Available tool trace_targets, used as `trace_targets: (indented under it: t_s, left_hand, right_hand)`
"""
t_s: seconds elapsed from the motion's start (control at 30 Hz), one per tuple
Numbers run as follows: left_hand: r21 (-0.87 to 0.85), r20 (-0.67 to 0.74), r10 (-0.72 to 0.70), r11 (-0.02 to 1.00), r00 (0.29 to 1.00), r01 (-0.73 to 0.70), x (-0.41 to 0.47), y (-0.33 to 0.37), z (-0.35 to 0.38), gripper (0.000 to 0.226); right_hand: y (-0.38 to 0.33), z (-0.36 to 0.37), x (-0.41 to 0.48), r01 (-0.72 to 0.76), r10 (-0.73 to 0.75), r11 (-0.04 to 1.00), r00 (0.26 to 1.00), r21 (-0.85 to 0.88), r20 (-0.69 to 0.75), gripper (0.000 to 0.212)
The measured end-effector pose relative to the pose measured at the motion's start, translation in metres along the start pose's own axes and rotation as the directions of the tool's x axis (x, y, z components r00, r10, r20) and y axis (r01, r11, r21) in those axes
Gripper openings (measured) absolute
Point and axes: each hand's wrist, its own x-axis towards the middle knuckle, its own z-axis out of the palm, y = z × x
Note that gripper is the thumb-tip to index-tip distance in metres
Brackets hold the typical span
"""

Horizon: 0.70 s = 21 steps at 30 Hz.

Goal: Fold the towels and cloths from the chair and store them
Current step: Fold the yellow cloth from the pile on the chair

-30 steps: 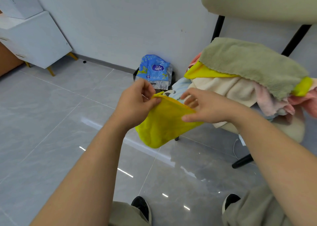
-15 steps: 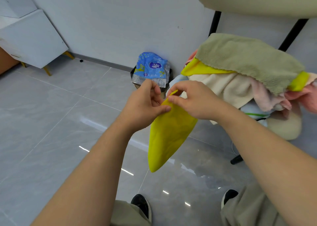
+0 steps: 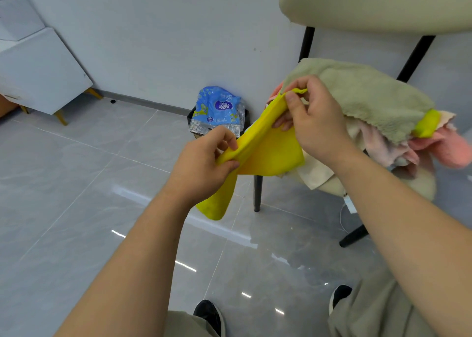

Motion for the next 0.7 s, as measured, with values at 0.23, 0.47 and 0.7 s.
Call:
trace_targets:
  t_s: [0.23, 0.47, 0.7]
  left_hand:
    - [0.175, 0.024, -0.068, 0.983, 0.997, 0.062, -0.001, -0.012, -0.007, 0.033]
    - [0.257, 0.102, -0.125, 0.962, 0.987, 0.095, 0.000, -0.019, -0.013, 0.017]
    - [0.368, 0.075, -0.145, 0.924, 0.987, 0.107, 0.001, -0.025, -0.021, 0.017]
  right_hand:
    - [0.012, 0.002, -0.001, 0.036, -0.016, 0.989, 0.990, -0.142, 0.138, 0.026]
    - [0.016, 0.004, 0.002, 0.060, -0.055, 0.984, 0.998, -0.170, 0.030, 0.011]
    - [0.010, -0.002, 0.002, 0.091, -0.126, 0.965, 0.983, -0.246, -0.132, 0.010]
